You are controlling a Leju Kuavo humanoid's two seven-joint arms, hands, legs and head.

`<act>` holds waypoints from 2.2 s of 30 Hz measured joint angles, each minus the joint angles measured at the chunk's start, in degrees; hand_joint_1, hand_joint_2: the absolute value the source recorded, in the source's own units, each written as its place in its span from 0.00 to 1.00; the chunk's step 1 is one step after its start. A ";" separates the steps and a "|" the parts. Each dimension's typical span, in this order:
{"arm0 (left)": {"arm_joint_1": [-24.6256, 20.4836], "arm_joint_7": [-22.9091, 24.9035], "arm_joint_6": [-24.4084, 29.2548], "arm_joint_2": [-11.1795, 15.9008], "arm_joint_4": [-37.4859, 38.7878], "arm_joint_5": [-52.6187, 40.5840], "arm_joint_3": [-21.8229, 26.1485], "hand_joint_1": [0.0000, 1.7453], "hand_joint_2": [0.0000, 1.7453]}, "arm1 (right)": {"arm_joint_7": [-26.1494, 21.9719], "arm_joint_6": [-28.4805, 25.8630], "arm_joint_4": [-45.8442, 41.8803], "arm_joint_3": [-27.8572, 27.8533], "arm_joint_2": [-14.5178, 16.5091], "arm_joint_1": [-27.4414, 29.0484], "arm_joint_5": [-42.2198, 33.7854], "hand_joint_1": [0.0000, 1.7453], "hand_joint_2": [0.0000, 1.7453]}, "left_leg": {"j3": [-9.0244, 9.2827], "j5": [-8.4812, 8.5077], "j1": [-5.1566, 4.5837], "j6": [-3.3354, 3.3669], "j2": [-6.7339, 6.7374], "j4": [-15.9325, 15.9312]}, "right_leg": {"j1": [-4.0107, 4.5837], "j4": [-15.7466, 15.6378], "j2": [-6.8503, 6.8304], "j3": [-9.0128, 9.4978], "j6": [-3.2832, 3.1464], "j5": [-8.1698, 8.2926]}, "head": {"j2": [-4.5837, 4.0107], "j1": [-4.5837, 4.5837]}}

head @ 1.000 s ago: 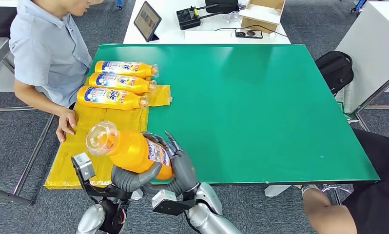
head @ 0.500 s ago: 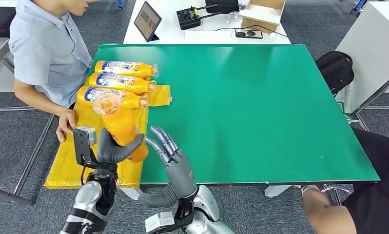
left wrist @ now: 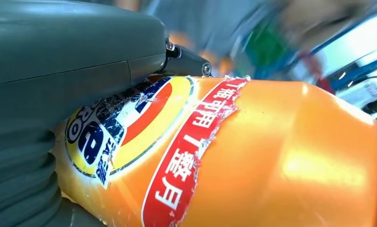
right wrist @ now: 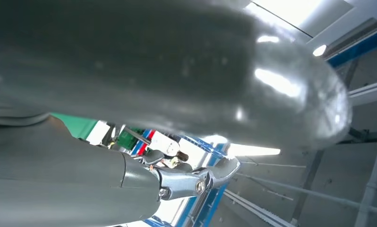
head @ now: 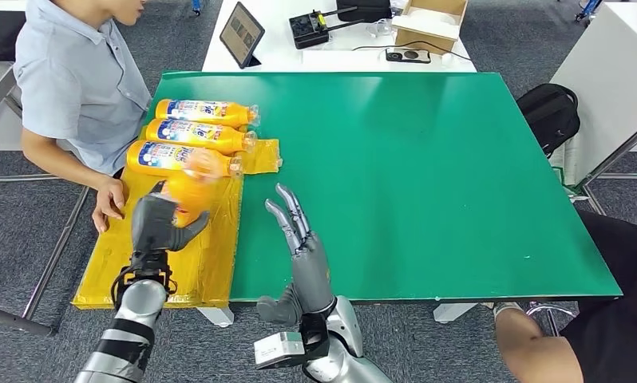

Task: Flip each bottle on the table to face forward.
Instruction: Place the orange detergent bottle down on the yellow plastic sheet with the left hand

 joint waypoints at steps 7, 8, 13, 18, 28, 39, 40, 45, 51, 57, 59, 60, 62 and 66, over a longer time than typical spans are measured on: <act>-8.04 4.97 -1.80 2.29 12.62 -22.78 -4.07 1.00 1.00 | 0.00 0.00 -0.87 2.12 -0.17 -0.50 -1.59 0.00 0.00 | 0.01 0.03 -0.01 0.01 0.03 0.00 | -0.01 0.02 0.02 -0.01 -0.12 0.10 | 0.00 0.01; -8.72 5.03 -2.20 2.29 14.08 -23.05 -4.32 1.00 1.00 | 0.00 0.00 -0.97 2.32 -0.24 -0.52 -1.65 0.00 0.00 | 0.01 0.03 -0.01 0.01 0.03 0.00 | -0.01 0.01 0.01 -0.01 -0.12 0.10 | 0.00 0.01; -10.28 4.53 -3.71 1.56 19.38 -23.22 -5.22 1.00 1.00 | 0.00 0.00 -1.17 2.98 -0.53 -0.55 -2.48 0.00 0.00 | -0.02 0.02 -0.02 0.01 0.03 0.01 | -0.01 0.01 0.01 -0.04 -0.12 0.09 | 0.00 0.01; -11.12 3.95 -5.31 0.40 22.35 -22.71 -5.61 1.00 1.00 | 0.00 0.00 -1.17 3.43 -0.60 -0.68 -3.63 0.00 0.00 | -0.03 0.02 -0.02 0.01 0.03 0.01 | -0.01 0.01 0.02 -0.06 -0.12 0.09 | 0.00 -0.01; -16.15 5.86 -10.02 -1.09 31.14 -23.16 -5.91 0.86 1.00 | 0.00 0.00 -1.17 4.75 -1.18 -1.52 -7.94 0.00 0.00 | 0.11 0.03 -0.01 0.01 0.02 0.00 | -0.01 0.01 0.01 0.10 -0.12 0.09 | 0.00 -0.01; -17.10 2.98 -14.98 -1.61 35.54 -23.50 -7.26 0.00 1.00 | 0.00 0.00 -1.12 4.88 -1.64 -1.86 -8.31 0.00 0.00 | 0.18 0.03 -0.02 0.01 0.01 0.00 | -0.01 0.03 0.00 0.18 -0.12 0.09 | 0.00 -0.01; -17.05 2.39 -15.57 -1.70 35.62 -22.97 -7.25 0.00 1.00 | 0.00 0.00 -1.11 4.89 -1.71 -1.89 -8.35 0.00 0.00 | 0.17 0.03 -0.02 0.01 -0.02 0.00 | -0.01 0.03 -0.03 0.20 -0.12 0.08 | 0.00 -0.01; -16.95 -0.60 -17.91 -2.01 35.44 -20.15 -7.07 0.00 1.00 | 0.00 0.00 -1.09 4.93 -2.00 -2.07 -8.34 0.00 0.00 | 0.20 0.04 -0.02 0.02 -0.20 0.00 | -0.02 0.02 -0.17 0.31 -0.12 0.06 | 0.00 0.00; -15.27 -8.27 -31.59 -3.42 32.01 -4.51 -3.82 0.00 1.00 | 0.00 0.00 -0.88 5.51 -2.37 -2.52 -8.62 0.00 0.00 | 0.32 0.08 -0.03 0.07 -0.28 0.00 | -0.02 0.01 -0.29 0.50 -0.12 0.07 | 0.00 0.02; -10.09 -13.25 -30.97 -5.16 24.19 4.63 -0.82 0.00 1.00 | 0.00 0.00 -0.63 5.95 -2.47 -2.78 -7.97 0.00 0.00 | 0.24 0.11 -0.03 0.06 -0.19 0.00 | -0.01 0.01 -0.26 0.32 -0.11 0.10 | 0.00 0.00; -8.20 -13.94 -28.55 -5.78 20.48 7.00 -0.58 0.00 1.00 | 0.00 0.00 -0.75 5.66 -2.43 -2.68 -5.85 0.00 0.00 | 0.16 0.12 -0.03 0.06 -0.20 0.00 | -0.01 0.01 -0.26 0.23 -0.11 0.10 | 0.00 0.00; -7.33 -13.95 -27.89 -6.17 18.37 9.17 -0.51 0.00 1.00 | 0.00 -0.01 -1.09 5.15 -2.32 -2.38 -4.12 0.00 0.00 | 0.12 0.12 -0.03 0.06 -0.20 0.00 | -0.01 0.01 -0.27 0.19 -0.11 0.09 | 0.00 0.00; -5.81 -13.93 -26.96 -6.89 14.16 14.01 -0.40 0.00 1.00 | 0.00 -0.03 -2.45 3.35 -1.76 -1.31 -0.88 0.00 0.25 | 0.05 0.11 -0.03 0.06 -0.21 0.01 | -0.01 0.02 -0.26 0.13 -0.11 0.09 | 0.00 0.00; -2.84 -14.00 -24.68 -8.17 6.17 21.72 -0.28 0.00 1.00 | 0.00 -0.09 -7.63 -1.99 0.28 1.51 2.84 0.00 1.00 | -0.07 0.10 -0.03 0.05 -0.20 0.00 | -0.02 0.01 -0.26 0.02 -0.12 0.08 | 0.00 0.00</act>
